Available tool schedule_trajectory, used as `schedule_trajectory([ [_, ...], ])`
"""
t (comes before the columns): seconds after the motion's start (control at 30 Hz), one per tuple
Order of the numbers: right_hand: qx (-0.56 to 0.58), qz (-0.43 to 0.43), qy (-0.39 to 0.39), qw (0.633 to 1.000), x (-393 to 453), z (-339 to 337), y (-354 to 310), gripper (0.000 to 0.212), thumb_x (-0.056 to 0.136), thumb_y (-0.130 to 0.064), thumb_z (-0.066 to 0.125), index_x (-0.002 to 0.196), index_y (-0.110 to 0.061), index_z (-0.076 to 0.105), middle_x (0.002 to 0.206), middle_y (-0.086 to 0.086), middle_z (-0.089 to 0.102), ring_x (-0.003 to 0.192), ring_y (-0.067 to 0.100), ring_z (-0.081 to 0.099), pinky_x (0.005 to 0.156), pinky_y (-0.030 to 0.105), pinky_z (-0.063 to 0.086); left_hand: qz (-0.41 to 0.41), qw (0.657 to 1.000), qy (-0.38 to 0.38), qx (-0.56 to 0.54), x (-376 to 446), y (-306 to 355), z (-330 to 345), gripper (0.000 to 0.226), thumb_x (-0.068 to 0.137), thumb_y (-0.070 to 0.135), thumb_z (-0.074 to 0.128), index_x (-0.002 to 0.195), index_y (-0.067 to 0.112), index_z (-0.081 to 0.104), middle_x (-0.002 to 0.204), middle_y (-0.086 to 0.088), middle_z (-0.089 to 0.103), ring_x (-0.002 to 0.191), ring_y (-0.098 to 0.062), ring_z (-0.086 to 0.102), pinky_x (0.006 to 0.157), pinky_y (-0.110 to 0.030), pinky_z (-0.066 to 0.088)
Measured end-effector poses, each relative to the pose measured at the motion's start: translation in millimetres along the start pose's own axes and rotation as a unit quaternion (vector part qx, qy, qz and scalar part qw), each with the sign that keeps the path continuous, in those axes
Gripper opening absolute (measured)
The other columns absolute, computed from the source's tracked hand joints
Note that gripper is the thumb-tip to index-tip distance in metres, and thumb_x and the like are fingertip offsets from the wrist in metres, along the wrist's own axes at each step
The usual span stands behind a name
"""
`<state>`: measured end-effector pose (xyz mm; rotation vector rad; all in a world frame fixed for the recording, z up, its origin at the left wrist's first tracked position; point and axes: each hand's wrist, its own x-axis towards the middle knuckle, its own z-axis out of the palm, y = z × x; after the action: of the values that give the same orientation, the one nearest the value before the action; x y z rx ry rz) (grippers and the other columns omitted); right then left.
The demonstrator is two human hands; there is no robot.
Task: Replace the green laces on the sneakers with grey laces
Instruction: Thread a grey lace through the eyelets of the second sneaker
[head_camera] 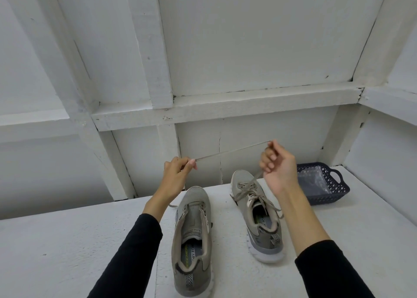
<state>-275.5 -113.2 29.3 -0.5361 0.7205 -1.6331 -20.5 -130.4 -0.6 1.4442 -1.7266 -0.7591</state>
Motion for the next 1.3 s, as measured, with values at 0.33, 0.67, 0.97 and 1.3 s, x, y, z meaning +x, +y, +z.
schedule_trajectory([
  [0.33, -0.689, -0.092, 0.291, 0.658, -7.2, -33.3, 36.1, 0.040, 0.084, -0.011, 0.059, 0.120, -0.001, 0.045, 0.127, 0.019, 0.049, 0.120, 0.033, 0.042, 0.098, 0.047, 0.033, -0.115, 0.883, -0.008, -0.454, -3.8, 22.6, 24.1, 0.037, 0.102, -0.003, 0.032, 0.118, 0.014, 0.060, 0.075, 0.003, 0.050, 0.062, -0.007, 0.039, 0.051, -0.016, 0.032],
  [0.67, -0.508, -0.028, -0.103, 0.855, -22.1, 2.9, 78.4, 0.041, 0.088, 0.004, 0.047, 0.122, -0.020, 0.052, 0.119, -0.009, 0.059, 0.105, 0.009, 0.055, 0.080, 0.017, 0.043, -0.254, 0.526, 0.057, -0.810, 6.5, 16.9, 21.7, 0.042, 0.089, -0.008, 0.022, 0.093, 0.005, 0.062, 0.061, -0.001, 0.043, 0.056, -0.010, 0.025, 0.053, -0.023, 0.028],
  [0.97, -0.580, -0.066, 0.031, 0.811, -8.3, -15.6, 80.9, 0.024, 0.098, -0.017, 0.047, 0.090, -0.005, 0.066, 0.082, 0.015, 0.066, 0.076, 0.028, 0.060, 0.071, 0.039, 0.050, -0.261, 0.786, -0.044, -0.559, 8.6, -5.7, 23.4, 0.027, 0.105, 0.012, 0.034, 0.123, 0.009, 0.054, 0.100, -0.011, 0.059, 0.073, -0.018, 0.051, 0.067, -0.032, 0.046],
  [1.3, -0.797, -0.154, 0.053, 0.581, -16.4, -19.6, 96.4, 0.029, 0.088, -0.009, 0.052, 0.115, -0.013, 0.059, 0.119, 0.004, 0.052, 0.116, 0.024, 0.042, 0.101, 0.041, 0.026, -0.136, 0.976, -0.083, -0.146, 2.5, -50.9, 27.0, 0.042, 0.097, -0.008, 0.033, 0.120, 0.013, 0.061, 0.121, -0.003, 0.066, 0.117, -0.017, 0.058, 0.085, -0.027, 0.053],
])
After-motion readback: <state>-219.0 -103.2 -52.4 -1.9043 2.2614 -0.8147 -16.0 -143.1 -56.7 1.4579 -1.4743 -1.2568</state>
